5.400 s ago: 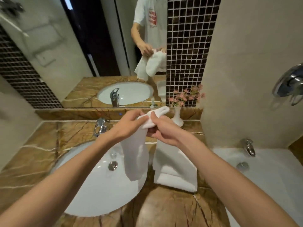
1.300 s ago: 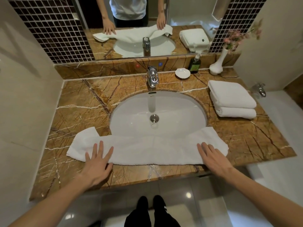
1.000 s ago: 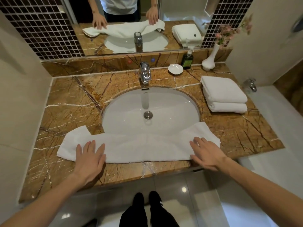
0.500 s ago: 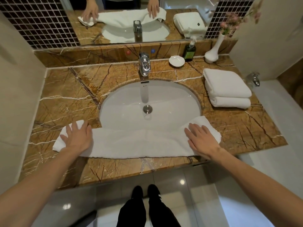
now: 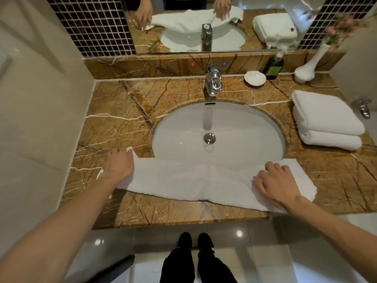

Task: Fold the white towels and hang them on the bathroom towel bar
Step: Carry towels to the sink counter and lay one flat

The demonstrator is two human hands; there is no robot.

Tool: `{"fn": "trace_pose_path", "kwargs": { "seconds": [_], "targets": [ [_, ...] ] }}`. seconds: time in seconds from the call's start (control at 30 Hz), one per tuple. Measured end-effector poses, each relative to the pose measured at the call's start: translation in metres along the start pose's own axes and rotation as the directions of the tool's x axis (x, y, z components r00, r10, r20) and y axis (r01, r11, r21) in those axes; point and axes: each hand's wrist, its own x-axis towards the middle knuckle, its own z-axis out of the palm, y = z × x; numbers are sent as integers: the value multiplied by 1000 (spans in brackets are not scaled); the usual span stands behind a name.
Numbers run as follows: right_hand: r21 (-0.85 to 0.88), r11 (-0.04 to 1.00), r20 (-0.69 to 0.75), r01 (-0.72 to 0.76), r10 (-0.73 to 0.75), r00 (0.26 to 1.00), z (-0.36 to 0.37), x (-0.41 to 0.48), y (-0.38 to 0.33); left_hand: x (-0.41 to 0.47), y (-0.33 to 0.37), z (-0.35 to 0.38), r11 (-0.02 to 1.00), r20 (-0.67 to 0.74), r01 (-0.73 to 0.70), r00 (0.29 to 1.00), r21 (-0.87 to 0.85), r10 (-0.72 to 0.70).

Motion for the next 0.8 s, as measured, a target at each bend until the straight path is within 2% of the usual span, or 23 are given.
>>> {"fn": "trace_pose_path", "kwargs": {
  "seconds": [0.07,0.17,0.27,0.47,0.53,0.63,0.8],
  "targets": [
    [65,997,-20,45,-44,999,-11,22,-19,8,-4,-3,997,8,57,998,52,-58],
    [255,964,11,76,-81,997,-28,57,-63,17,-10,-1,996,47,71,996,56,-73],
    [428,895,45,125,-159,986,-38,90,-115,22,-12,4,995,49,98,994,-3,-97],
    [600,760,122,251,-396,910,-44,136,-207,24,-13,9,982,15,114,994,-152,-113],
    [618,756,169,216,-396,903,-45,144,-233,18,-11,8,983,-41,66,996,-174,-74],
    [575,803,186,157,-315,931,-42,147,-262,7,-13,3,957,-136,9,990,-289,-50],
    [541,830,54,134,-193,980,-41,141,-272,0,-29,-9,900,-230,-10,968,-437,-101]
  ]
}}
